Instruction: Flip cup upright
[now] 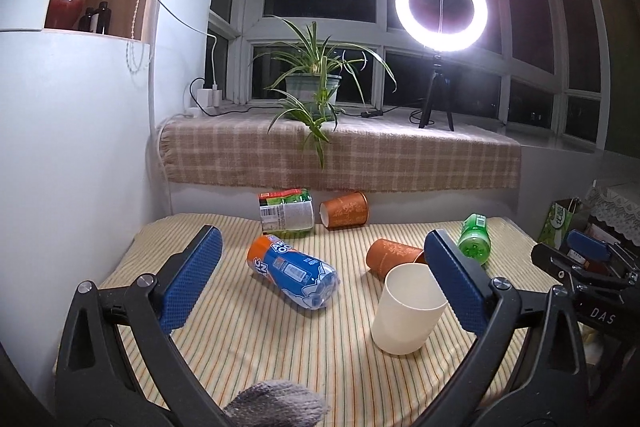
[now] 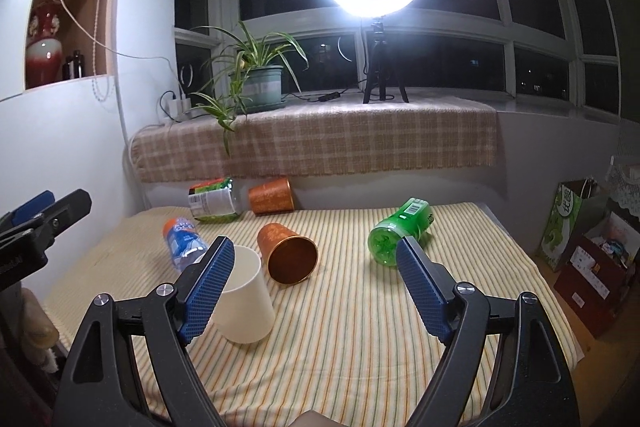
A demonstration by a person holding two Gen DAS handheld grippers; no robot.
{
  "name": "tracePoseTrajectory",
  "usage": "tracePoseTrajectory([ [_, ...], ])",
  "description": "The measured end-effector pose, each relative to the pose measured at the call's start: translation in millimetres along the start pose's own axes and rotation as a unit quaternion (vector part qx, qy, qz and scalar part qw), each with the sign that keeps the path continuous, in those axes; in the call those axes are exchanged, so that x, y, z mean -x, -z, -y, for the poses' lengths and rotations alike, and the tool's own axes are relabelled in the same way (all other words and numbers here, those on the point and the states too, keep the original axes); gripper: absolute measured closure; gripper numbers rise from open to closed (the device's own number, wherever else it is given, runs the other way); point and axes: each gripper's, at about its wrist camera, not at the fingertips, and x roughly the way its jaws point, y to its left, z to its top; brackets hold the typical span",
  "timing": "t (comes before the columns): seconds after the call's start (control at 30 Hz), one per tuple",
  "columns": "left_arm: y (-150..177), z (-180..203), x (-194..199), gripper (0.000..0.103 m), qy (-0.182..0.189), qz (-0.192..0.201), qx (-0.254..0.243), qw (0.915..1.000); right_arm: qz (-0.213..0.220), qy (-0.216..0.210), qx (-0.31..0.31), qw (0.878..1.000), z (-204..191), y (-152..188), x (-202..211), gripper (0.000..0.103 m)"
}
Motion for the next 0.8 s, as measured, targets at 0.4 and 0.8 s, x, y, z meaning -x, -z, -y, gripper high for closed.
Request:
tracePoseTrajectory([
  [0.4,2.1,3.7,-4.7,0.000,0.001,-0.006,-0.003,1.0000,-0.005,0.003,-0.005,1.000,2.9,0.7,-1.5,0.020],
  [0.8,2.9,3.7,-4.8,0.000,0.001,-0.006,-0.003,1.0000,-0.009,0.000,-0.008,1.000,4.8,1.4,-5.4,0.020],
])
